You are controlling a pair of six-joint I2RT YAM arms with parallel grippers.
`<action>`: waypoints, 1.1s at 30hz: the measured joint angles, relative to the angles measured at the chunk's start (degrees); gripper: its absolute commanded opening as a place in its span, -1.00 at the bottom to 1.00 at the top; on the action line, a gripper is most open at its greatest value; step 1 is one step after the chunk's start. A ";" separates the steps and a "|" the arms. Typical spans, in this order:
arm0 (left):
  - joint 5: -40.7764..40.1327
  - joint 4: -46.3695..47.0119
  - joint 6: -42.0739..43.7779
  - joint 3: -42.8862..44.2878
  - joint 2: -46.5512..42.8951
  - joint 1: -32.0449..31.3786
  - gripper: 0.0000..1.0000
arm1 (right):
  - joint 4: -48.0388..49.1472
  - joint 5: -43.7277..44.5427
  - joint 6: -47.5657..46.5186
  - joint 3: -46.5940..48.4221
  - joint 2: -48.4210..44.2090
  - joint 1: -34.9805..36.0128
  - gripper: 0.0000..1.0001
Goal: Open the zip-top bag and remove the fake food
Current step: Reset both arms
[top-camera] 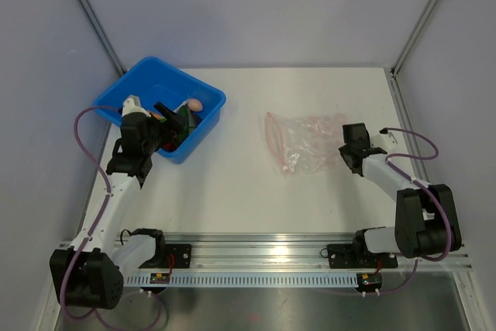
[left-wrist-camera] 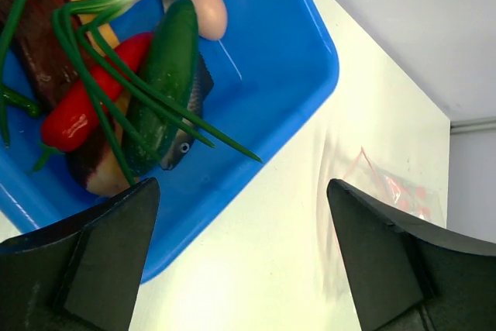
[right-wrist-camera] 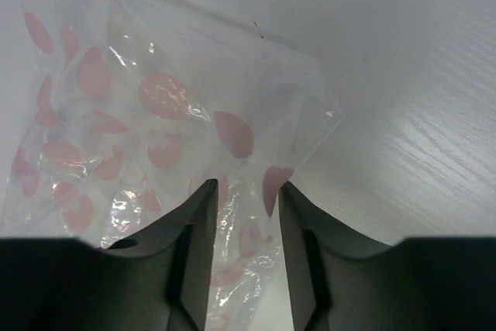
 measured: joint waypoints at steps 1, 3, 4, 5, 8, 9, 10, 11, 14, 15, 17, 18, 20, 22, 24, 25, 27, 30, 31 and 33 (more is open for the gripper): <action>-0.04 -0.17 0.48 0.00 -0.42 -0.52 0.93 | 0.28 -0.44 -0.72 0.02 -0.15 0.00 0.03; -0.20 -0.37 1.07 -0.02 -1.03 -1.64 0.96 | 0.87 -1.53 -3.23 0.02 -0.92 0.00 0.23; -0.31 -0.55 1.42 -0.09 -1.46 -2.29 0.97 | 1.16 -2.29 -5.01 0.02 -1.57 0.00 0.49; -0.44 -0.90 1.86 -0.17 -2.12 -2.91 0.97 | 1.49 -2.80 -6.36 0.02 -2.45 0.00 0.63; -0.48 -1.57 2.80 -0.83 -4.61 -4.33 0.98 | 2.80 -4.15 -10.40 -0.11 -6.88 0.02 0.99; -0.50 -1.75 3.08 -1.20 -5.64 -4.61 0.98 | 3.54 -4.48 -11.78 -0.33 -8.92 0.04 0.99; -0.57 -1.90 3.39 -1.57 -6.80 -4.79 0.98 | 3.98 -4.92 -12.92 -0.50 -10.93 0.09 0.99; -0.63 -1.99 3.74 -2.05 -8.13 -4.92 0.98 | 4.39 -5.33 -13.86 -0.66 -13.07 0.11 0.99; -0.68 -2.12 4.46 -3.06 -11.47 -5.33 0.98 | 5.29 -6.38 -16.46 -0.85 -18.32 0.26 0.99; -0.68 -2.05 4.90 -3.52 -12.87 -5.57 0.98 | 5.27 -6.88 -17.20 -0.90 -19.80 0.35 0.99; -0.70 -1.81 5.49 -4.35 -15.63 -6.14 0.98 | 5.25 -7.85 -18.56 -1.11 -22.45 0.55 0.99; -0.70 -1.64 5.75 -4.92 -17.35 -6.43 0.98 | 5.22 -8.37 -19.32 -1.29 -24.06 0.66 0.99; -0.72 -1.29 6.23 -5.92 -20.92 -6.88 0.98 | 5.18 -9.57 -20.63 -1.51 -26.93 0.81 0.99; -1.01 -0.92 6.73 -7.15 -25.88 -7.21 0.98 | 5.07 -11.15 -22.18 -1.77 -30.99 0.94 0.99; -1.40 -0.28 7.10 -8.15 -31.21 -7.30 0.98 | 4.46 -12.46 -23.78 -1.95 -35.98 1.03 0.99; -1.53 0.22 7.23 -8.68 -33.68 -7.30 0.98 | 4.28 -12.92 -24.48 -1.95 -38.60 1.05 0.99; -1.62 1.27 7.43 -9.49 -38.64 -7.30 0.98 | 3.67 -13.38 -25.75 -1.95 -43.19 1.09 0.99; -1.75 2.01 7.63 -10.12 -43.47 -7.30 0.98 | 2.16 -14.40 -27.56 -1.57 -49.42 1.11 0.99; -1.79 2.03 7.63 -10.16 -44.61 -7.30 0.98 | 1.68 -14.58 -28.06 -1.31 -50.45 1.11 0.99; -1.99 1.95 7.61 -10.40 -46.56 -7.30 0.98 | 0.52 -15.45 -29.20 -0.74 -52.43 1.11 0.99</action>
